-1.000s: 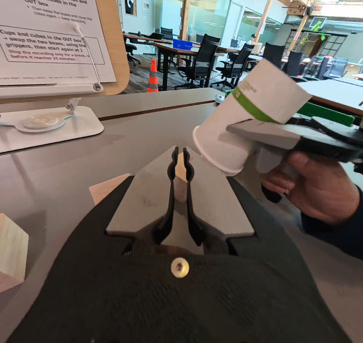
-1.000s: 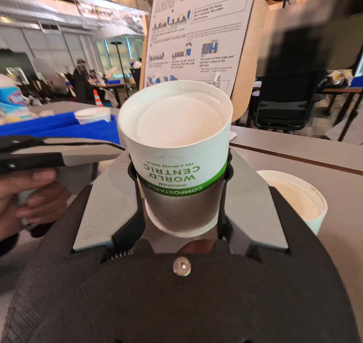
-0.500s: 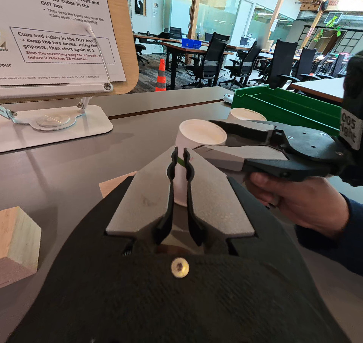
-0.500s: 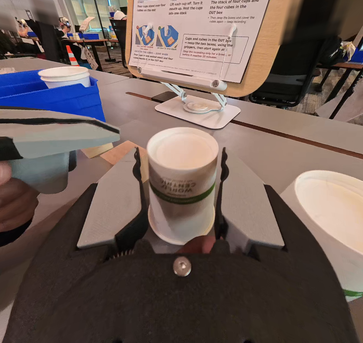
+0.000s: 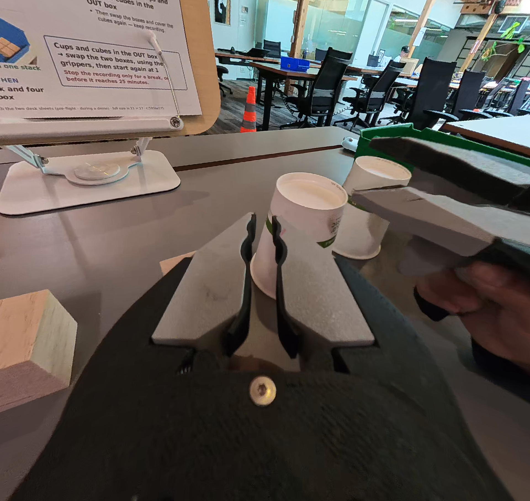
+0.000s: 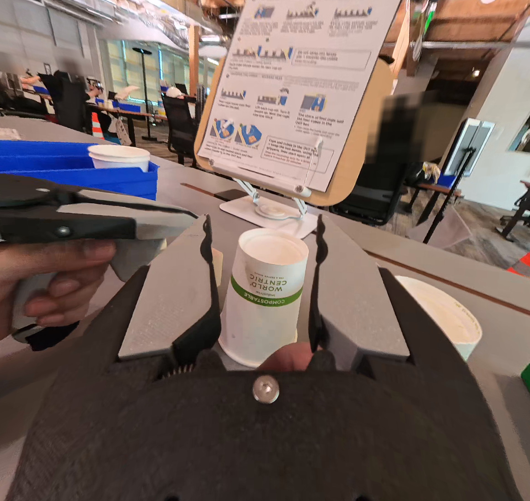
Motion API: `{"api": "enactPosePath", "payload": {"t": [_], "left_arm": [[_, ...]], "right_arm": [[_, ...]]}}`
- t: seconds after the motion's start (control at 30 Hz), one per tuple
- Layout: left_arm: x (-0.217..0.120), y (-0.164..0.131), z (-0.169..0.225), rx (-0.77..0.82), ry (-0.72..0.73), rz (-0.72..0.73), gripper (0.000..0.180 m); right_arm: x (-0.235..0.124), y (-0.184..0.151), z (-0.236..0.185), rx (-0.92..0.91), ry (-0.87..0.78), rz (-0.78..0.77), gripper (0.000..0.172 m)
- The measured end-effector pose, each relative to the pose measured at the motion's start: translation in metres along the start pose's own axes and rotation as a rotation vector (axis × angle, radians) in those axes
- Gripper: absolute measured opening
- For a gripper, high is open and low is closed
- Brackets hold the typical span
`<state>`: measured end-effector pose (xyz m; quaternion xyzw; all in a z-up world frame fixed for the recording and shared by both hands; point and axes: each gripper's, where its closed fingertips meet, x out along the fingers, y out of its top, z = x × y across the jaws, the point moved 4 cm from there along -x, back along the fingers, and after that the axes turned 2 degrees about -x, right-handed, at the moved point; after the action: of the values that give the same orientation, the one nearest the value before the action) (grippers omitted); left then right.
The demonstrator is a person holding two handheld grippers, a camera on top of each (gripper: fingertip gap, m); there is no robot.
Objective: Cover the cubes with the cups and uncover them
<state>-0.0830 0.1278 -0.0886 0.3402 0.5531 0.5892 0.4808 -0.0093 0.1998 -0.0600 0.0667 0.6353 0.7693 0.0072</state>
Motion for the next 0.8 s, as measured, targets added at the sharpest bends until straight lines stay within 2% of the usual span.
{"api": "enactPosePath", "payload": {"t": [0.1,0.23,0.53,0.6,0.63,0.67,0.77,0.8], "left_arm": [[0.002,-0.003,0.002,0.015,-0.002,-0.014,0.009],[0.003,-0.005,0.004,0.026,-0.004,-0.024,0.009],[0.002,-0.003,0.006,0.024,-0.012,-0.015,0.01],[0.003,-0.004,0.006,0.029,-0.012,-0.017,0.01],[0.003,-0.004,0.006,0.031,-0.012,-0.018,0.01],[0.003,-0.004,0.007,0.033,-0.012,-0.018,0.01],[0.003,-0.004,0.007,0.035,-0.012,-0.017,0.009],[0.003,-0.004,0.007,0.035,-0.012,-0.017,0.01]], "right_arm": [[-0.005,0.007,-0.01,-0.057,0.04,0.048,0.073],[-0.003,0.005,-0.025,-0.065,0.109,0.034,0.086],[-0.003,0.004,-0.026,-0.069,0.096,0.036,0.08],[-0.005,0.006,-0.024,-0.064,0.092,0.048,0.066],[-0.006,0.006,-0.025,-0.071,0.104,0.052,0.042],[-0.008,0.007,-0.027,-0.091,0.12,0.057,0.0],[-0.013,0.012,-0.027,-0.13,0.106,0.103,0.0],[-0.014,0.014,-0.026,-0.123,0.096,0.122,0.014]]}}
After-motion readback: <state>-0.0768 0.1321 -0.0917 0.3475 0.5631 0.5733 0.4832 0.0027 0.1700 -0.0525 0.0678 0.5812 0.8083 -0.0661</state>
